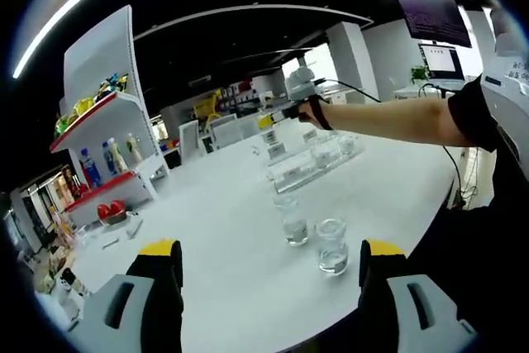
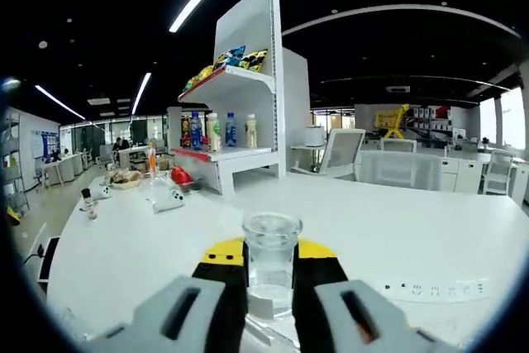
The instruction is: Identify the label on the chemical reagent bottle, grasp the chemical reagent bottle, and place it in the designated position on the reagent rack
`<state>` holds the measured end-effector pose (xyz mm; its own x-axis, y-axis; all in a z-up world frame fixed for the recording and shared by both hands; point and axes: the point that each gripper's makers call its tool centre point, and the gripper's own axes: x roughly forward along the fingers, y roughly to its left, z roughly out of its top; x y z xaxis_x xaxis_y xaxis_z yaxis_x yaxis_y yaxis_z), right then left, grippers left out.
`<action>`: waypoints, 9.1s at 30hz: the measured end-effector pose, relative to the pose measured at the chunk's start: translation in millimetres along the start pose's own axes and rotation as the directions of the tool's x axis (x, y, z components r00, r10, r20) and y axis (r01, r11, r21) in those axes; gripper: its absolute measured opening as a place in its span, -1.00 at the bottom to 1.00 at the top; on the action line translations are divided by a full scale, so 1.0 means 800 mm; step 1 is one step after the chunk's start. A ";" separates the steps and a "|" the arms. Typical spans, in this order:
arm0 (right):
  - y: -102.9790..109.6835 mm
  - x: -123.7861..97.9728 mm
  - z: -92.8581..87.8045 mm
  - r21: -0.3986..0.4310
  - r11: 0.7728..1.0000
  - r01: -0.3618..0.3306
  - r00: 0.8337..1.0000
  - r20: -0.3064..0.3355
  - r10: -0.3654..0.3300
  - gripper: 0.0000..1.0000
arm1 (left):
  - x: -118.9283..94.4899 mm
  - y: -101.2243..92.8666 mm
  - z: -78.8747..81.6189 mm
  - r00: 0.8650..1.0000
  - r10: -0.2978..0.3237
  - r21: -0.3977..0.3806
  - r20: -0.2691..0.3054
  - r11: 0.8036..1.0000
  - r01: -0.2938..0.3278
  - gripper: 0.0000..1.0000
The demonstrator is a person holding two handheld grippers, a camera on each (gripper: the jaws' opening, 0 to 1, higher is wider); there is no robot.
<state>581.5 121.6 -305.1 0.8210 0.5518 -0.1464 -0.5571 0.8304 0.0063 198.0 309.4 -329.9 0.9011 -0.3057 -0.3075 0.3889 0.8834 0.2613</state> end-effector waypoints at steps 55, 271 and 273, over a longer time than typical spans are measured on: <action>0.000 -0.007 -0.060 -0.023 0.998 0.058 0.995 -0.082 -0.060 -0.64 | 0.004 -0.008 -0.001 1.000 -0.010 0.002 -0.011 1.000 0.011 0.75; 0.002 -0.604 -0.103 0.040 0.986 0.164 0.981 0.101 -0.167 0.75 | 0.111 -0.095 -0.037 0.931 -0.142 -0.138 0.337 0.970 0.198 -0.50; 0.002 -0.603 -0.103 0.039 0.986 0.165 0.981 0.096 -0.168 0.74 | 0.111 -0.095 -0.038 0.928 -0.143 -0.138 0.343 0.970 0.201 -0.50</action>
<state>174.1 -149.8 -316.0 0.9109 0.4096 -0.0494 -0.4091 0.9123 0.0207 243.1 226.0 -404.6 0.8465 -0.5324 -0.0090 0.5318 0.8444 0.0656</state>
